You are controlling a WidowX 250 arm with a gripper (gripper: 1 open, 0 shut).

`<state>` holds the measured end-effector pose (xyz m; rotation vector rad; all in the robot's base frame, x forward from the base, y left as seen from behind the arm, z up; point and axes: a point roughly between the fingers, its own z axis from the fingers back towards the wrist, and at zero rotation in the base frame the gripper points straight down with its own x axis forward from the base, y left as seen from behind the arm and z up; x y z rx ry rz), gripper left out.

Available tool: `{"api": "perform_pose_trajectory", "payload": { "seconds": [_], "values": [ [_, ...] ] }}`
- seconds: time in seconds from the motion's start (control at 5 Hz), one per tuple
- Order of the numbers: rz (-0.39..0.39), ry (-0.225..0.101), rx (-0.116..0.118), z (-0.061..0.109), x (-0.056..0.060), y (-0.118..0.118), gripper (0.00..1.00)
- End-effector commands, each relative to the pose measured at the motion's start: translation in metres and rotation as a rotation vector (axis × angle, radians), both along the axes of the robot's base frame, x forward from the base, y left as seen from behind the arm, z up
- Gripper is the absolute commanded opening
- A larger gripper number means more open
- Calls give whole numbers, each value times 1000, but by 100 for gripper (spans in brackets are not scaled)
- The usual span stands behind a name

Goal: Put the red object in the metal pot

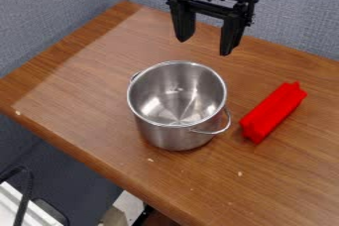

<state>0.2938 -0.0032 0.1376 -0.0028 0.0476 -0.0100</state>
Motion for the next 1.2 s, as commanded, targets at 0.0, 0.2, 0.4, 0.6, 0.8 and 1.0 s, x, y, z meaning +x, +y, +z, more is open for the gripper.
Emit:
{"api": "perform_pose_trajectory", "payload": {
  "seconds": [0.0,0.2,0.4,0.6,0.8,1.0],
  "values": [
    [82,14,0,-1,-1,-8,100],
    [149,-23,19,-2,5,-26,100],
    [102,-83,15,-9,5,-57,100],
    [40,-123,39,-25,11,-82,100],
    [27,-141,54,-41,13,-82,100],
    [-13,-150,49,-56,14,-68,100]
  ]
}}
